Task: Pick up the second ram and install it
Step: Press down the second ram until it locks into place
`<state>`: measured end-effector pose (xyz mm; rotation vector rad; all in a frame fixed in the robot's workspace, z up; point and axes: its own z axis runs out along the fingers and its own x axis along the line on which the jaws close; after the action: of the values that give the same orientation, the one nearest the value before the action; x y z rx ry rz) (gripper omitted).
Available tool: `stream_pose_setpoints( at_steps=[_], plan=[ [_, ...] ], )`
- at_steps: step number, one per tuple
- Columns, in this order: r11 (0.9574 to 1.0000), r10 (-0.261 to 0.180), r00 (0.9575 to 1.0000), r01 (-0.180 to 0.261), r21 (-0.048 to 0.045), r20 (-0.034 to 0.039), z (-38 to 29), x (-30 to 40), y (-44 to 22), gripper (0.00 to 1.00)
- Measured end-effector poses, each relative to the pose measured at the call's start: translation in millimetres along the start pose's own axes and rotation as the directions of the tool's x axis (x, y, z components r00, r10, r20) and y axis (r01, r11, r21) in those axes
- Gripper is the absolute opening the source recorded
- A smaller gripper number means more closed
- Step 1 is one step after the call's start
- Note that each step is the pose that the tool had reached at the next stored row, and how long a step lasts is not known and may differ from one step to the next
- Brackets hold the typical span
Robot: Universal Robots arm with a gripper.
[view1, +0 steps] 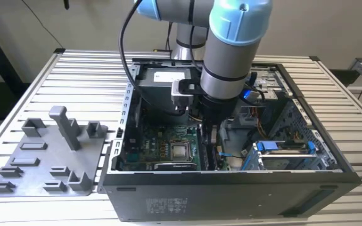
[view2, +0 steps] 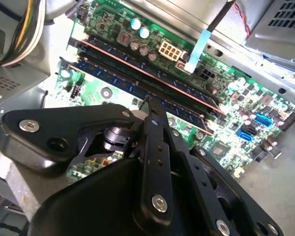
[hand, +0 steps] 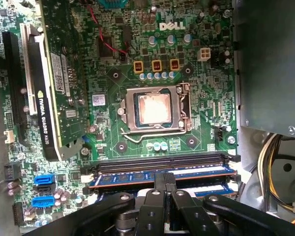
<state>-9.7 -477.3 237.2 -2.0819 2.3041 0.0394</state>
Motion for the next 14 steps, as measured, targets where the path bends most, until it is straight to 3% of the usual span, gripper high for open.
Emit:
stream_pose_setpoints(
  at_steps=[4,14],
  plan=[
    [1.0,0.0,1.0,0.0,0.0,0.0001,0.4,0.2,-0.3,0.11],
    [1.0,0.0,1.0,0.0,-0.0004,-0.0012,17.3,1.1,-0.1,0.11]
  ],
)
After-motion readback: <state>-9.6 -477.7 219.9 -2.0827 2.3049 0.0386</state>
